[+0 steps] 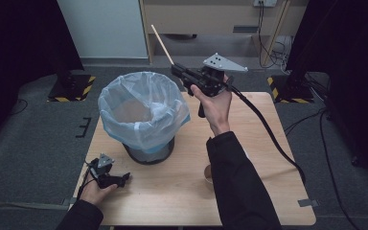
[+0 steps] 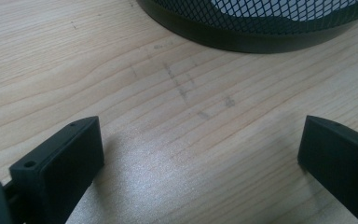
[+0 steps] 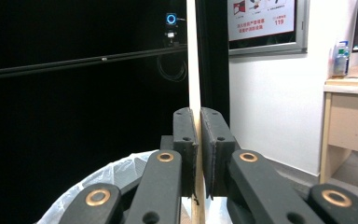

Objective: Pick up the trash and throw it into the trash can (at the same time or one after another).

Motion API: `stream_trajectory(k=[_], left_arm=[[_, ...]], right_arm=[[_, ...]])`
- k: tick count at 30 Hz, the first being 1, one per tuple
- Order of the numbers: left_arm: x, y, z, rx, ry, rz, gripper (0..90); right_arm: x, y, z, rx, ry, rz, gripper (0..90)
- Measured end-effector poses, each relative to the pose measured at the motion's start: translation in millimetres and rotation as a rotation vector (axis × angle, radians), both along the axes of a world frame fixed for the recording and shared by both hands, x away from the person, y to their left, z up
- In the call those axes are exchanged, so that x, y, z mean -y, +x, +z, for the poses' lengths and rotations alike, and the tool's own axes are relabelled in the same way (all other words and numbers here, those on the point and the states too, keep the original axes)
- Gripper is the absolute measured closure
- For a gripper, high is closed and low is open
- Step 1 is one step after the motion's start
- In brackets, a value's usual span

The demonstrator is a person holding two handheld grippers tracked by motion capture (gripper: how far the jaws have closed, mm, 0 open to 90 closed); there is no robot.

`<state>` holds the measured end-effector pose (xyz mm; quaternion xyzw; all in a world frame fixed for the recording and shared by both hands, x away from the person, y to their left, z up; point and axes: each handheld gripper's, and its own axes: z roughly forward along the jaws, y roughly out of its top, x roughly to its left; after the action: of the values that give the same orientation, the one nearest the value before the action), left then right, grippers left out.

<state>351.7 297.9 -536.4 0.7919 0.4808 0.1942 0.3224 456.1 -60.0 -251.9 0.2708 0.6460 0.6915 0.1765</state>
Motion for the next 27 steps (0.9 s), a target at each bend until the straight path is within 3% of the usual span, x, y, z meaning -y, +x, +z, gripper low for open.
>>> stream_trajectory(k=[2,4,13,15,27], left_arm=[[0.0,0.0,0.0,0.000,0.000,0.000,0.0],[0.0,0.0,0.0,0.000,0.000,0.000,0.0],[0.3,0.2,-0.1,0.000,0.000,-0.001,0.0],[0.4,0.2,-0.1,0.000,0.000,-0.001,0.0],[0.5,0.3,0.0,0.000,0.000,-0.004,0.0]], right_arm=[[-5.6,1.1,-0.4,0.007,-0.020,0.007,85.8],[-12.3,1.6,-0.2,0.000,-0.010,0.033,85.8],[-36.3,7.0,-3.2,-0.005,-0.042,0.047,85.7],[-39.6,9.5,-6.0,-0.018,-0.028,0.051,85.7],[-62.6,21.6,-31.0,-0.053,-0.074,0.055,83.3]])
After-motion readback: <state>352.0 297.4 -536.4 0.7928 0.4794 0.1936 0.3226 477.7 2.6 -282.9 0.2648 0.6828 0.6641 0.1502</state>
